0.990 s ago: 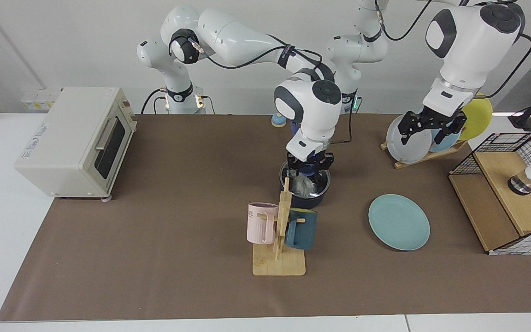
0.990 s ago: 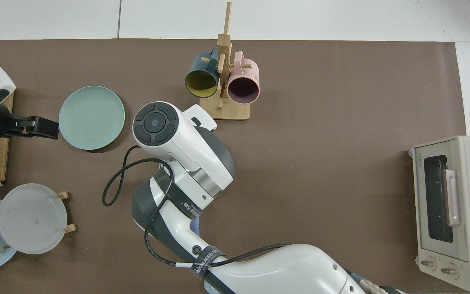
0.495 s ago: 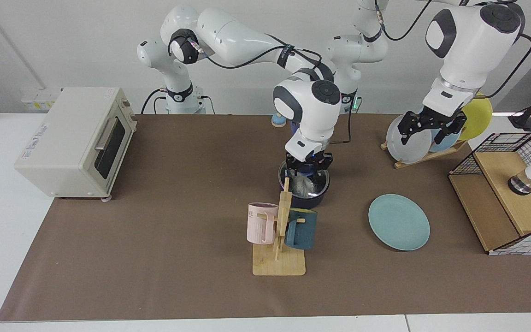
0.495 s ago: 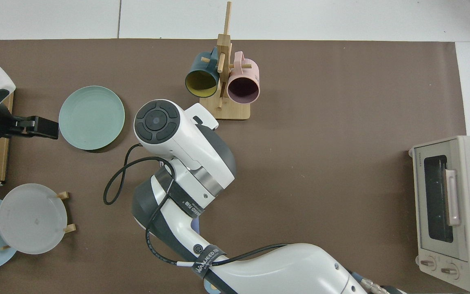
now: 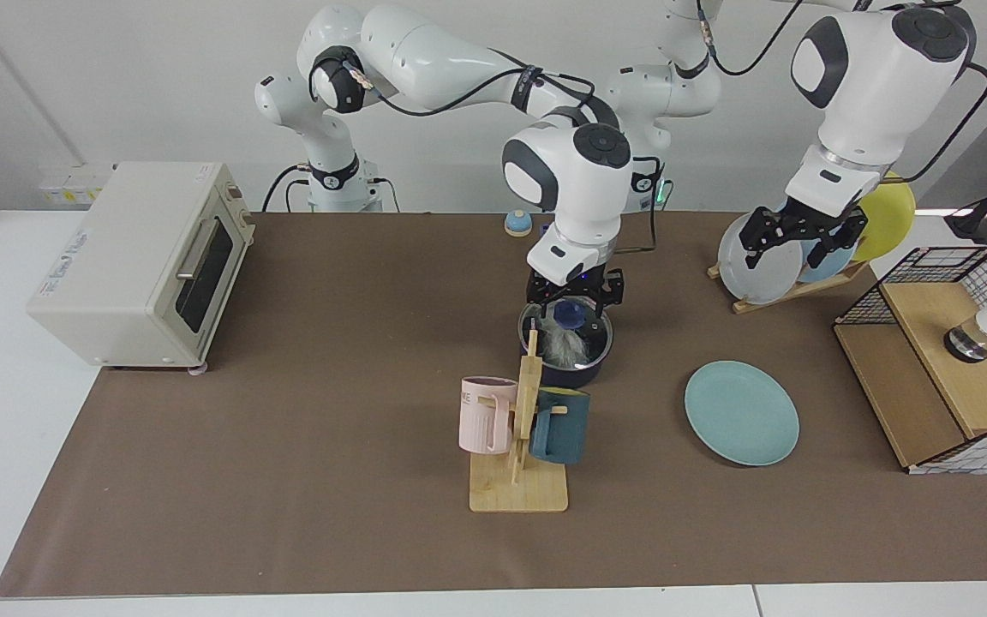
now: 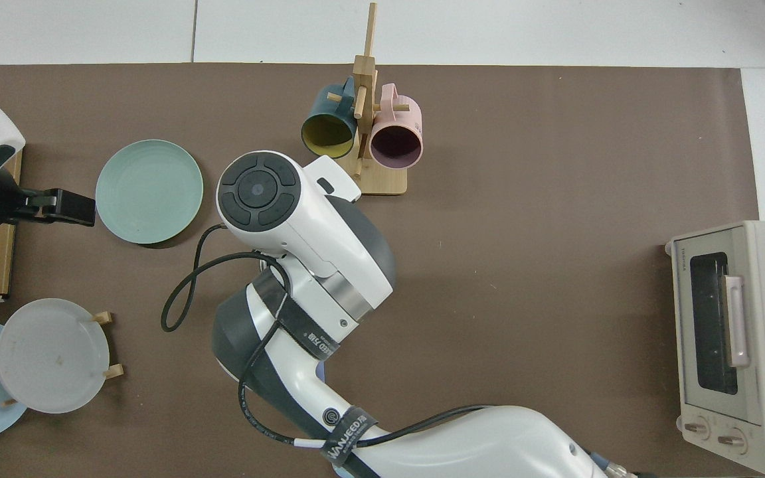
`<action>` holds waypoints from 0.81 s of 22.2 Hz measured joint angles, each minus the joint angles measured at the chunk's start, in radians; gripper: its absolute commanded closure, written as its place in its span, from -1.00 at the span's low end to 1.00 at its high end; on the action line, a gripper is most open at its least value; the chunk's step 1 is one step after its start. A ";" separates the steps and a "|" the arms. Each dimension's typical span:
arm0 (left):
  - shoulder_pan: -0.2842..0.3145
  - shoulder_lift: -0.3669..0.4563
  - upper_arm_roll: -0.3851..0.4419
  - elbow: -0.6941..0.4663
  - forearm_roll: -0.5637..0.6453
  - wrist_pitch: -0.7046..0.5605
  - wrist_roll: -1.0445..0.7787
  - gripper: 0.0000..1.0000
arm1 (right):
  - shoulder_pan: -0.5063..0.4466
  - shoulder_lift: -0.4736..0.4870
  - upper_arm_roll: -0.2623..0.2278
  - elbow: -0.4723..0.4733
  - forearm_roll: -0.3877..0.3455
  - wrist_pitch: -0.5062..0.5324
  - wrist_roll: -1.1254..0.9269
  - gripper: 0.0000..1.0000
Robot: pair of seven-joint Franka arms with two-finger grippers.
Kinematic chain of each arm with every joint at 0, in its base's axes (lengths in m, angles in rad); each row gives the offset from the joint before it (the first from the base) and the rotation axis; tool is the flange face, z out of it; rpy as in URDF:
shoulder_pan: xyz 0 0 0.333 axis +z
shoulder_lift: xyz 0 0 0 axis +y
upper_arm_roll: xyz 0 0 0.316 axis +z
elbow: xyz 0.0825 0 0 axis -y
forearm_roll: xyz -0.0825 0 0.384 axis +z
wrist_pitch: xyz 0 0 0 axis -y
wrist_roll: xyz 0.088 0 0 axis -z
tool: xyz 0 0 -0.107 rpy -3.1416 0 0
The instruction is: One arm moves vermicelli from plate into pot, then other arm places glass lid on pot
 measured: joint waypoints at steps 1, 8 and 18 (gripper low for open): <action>0.000 0.000 0.000 0.000 0.000 0.000 0.000 -1.00 | -0.007 -0.015 -0.002 -0.001 -0.001 -0.012 0.000 -0.98; 0.000 0.000 0.000 0.000 0.000 0.000 0.000 -1.00 | -0.167 -0.220 -0.010 -0.107 -0.006 -0.096 -0.133 -0.98; 0.000 0.000 0.000 0.000 0.000 0.000 0.000 -1.00 | -0.495 -0.473 -0.012 -0.500 -0.061 -0.016 -0.502 -0.98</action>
